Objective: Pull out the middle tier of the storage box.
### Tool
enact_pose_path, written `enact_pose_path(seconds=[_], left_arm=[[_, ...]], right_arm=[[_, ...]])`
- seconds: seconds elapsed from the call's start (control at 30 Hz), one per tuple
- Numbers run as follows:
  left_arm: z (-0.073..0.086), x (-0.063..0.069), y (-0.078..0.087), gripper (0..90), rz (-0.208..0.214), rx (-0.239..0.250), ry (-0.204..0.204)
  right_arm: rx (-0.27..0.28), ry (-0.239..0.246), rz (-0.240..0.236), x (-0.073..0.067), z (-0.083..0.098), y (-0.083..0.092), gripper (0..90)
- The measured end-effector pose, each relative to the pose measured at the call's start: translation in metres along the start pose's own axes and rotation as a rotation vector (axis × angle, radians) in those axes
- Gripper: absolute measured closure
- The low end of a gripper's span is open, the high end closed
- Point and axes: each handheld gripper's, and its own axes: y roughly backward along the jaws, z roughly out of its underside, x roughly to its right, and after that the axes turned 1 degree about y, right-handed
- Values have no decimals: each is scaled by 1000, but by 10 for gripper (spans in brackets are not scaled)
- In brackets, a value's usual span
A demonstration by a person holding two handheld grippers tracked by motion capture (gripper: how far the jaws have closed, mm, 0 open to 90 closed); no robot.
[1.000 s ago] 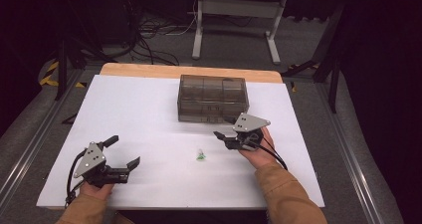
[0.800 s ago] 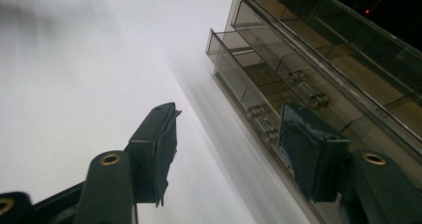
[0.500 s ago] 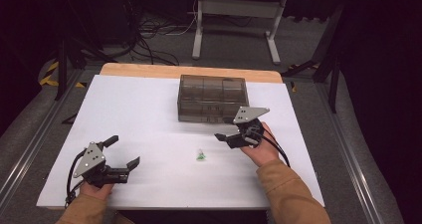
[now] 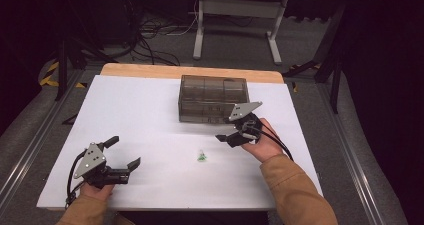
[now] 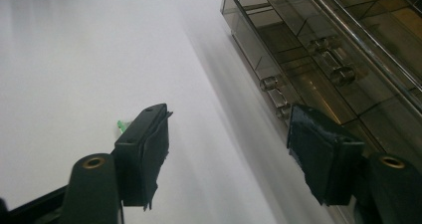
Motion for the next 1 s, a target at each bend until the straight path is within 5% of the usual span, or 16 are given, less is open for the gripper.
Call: enact_pose_path(seconds=[1.0], left_arm=[[0, 0, 0, 9, 3, 5, 2]], right_arm=[[-120, 92, 62, 14, -20, -26, 361]])
